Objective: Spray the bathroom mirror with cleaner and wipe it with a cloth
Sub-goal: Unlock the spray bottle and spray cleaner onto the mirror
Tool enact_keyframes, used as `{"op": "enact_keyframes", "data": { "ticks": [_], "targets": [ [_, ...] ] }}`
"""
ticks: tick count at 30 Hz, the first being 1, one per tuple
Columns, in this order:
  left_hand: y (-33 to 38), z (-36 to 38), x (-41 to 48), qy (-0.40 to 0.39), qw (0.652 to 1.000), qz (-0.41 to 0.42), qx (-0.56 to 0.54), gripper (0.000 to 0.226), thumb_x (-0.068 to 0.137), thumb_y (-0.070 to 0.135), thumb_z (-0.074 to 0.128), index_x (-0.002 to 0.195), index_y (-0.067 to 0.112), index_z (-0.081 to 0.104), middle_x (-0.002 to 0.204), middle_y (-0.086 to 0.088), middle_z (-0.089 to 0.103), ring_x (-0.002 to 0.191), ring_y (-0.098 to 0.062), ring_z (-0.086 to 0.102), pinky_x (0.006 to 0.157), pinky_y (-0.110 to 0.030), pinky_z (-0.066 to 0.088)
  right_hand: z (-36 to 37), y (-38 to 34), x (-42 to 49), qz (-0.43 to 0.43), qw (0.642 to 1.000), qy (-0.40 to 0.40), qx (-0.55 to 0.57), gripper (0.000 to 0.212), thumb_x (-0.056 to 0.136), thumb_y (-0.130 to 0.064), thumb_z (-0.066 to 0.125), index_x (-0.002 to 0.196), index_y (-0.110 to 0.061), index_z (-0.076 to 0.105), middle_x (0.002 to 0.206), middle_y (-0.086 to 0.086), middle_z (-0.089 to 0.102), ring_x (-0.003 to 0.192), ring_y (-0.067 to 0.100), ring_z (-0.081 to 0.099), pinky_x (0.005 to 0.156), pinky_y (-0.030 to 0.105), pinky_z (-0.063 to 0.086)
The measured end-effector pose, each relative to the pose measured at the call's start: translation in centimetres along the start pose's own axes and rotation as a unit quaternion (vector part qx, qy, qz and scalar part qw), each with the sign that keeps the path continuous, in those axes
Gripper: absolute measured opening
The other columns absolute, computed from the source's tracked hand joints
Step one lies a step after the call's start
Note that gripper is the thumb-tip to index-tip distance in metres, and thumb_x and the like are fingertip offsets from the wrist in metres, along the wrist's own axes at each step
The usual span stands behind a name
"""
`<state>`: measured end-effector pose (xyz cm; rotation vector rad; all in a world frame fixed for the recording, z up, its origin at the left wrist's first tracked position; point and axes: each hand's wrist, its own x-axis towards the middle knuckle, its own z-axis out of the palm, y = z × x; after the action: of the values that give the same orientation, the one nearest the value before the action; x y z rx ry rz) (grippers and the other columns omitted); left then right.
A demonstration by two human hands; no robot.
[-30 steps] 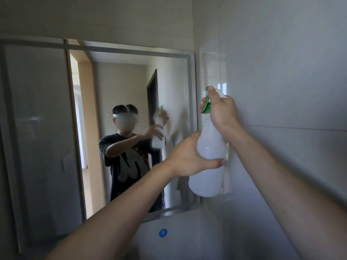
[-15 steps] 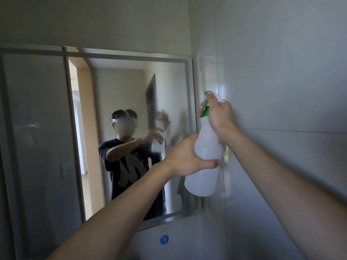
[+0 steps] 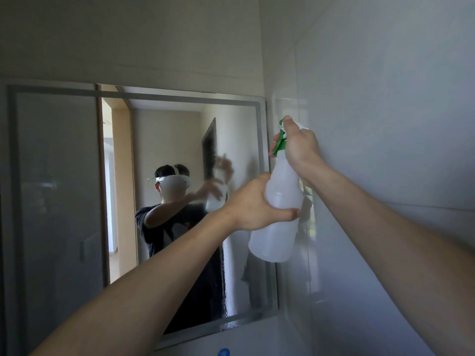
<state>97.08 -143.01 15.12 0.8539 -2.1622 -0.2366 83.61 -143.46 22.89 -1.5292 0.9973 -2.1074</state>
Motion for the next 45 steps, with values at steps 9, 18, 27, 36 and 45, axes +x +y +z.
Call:
{"op": "enact_keyframes", "data": {
  "ticks": [9, 18, 27, 36, 45],
  "targets": [
    [1.3, -2.7, 0.6, 0.027, 1.0, 0.001, -0.001, 0.072, 0.055, 0.064, 0.082, 0.114, 0.033, 0.055, 0.107, 0.014, 0.072, 0.1, -0.013, 0.072, 0.091, -0.043, 0.06, 1.1, -3.6, 0.5, -0.032, 0.999, 0.002, -0.006, 0.047, 0.088, -0.052, 0.049, 0.054, -0.021, 0.059, 0.056, 0.005, 0.067, 0.067, 0.041, 0.066, 0.082, 0.054, 0.057],
    [3.6, -5.0, 1.8, 0.043, 0.999, 0.033, 0.006, 0.067, 0.056, 0.063, 0.082, 0.111, 0.034, 0.056, 0.105, 0.015, 0.072, 0.097, -0.011, 0.071, 0.09, -0.043, 0.06, 1.2, -6.8, 2.5, -0.078, 0.997, 0.014, 0.024, 0.039, 0.081, -0.052, 0.051, 0.064, -0.018, 0.059, 0.053, 0.005, 0.064, 0.063, 0.032, 0.063, 0.084, 0.064, 0.056],
    [2.8, -4.6, 1.4, 0.033, 0.999, 0.011, 0.014, 0.07, 0.058, 0.063, 0.083, 0.115, 0.034, 0.053, 0.107, 0.014, 0.07, 0.099, -0.013, 0.07, 0.09, -0.044, 0.059, 1.7, -5.6, 2.4, -0.062, 0.998, 0.012, 0.004, 0.044, 0.081, -0.057, 0.048, 0.064, -0.019, 0.06, 0.056, 0.005, 0.062, 0.059, 0.03, 0.06, 0.079, 0.063, 0.055],
    [2.6, -7.1, -0.7, 0.059, 0.998, -0.008, 0.027, 0.068, 0.063, 0.062, 0.084, 0.116, 0.033, 0.053, 0.109, 0.014, 0.069, 0.1, -0.013, 0.069, 0.091, -0.042, 0.058, 4.7, -7.3, 1.1, -0.086, 0.995, -0.032, 0.033, 0.036, 0.081, -0.05, 0.051, 0.07, -0.016, 0.058, 0.059, 0.003, 0.064, 0.064, 0.03, 0.063, 0.081, 0.051, 0.054],
    [-1.3, -10.0, -3.2, 0.08, 0.995, -0.046, 0.024, 0.079, 0.049, 0.071, 0.082, 0.115, 0.034, 0.056, 0.109, 0.014, 0.072, 0.101, -0.013, 0.071, 0.09, -0.043, 0.06, 10.1, -6.7, -0.9, -0.041, 0.994, -0.09, 0.056, 0.039, 0.078, -0.054, 0.051, 0.071, -0.016, 0.058, 0.05, 0.0, 0.062, 0.064, 0.032, 0.062, 0.07, 0.049, 0.052]
  ]
}}
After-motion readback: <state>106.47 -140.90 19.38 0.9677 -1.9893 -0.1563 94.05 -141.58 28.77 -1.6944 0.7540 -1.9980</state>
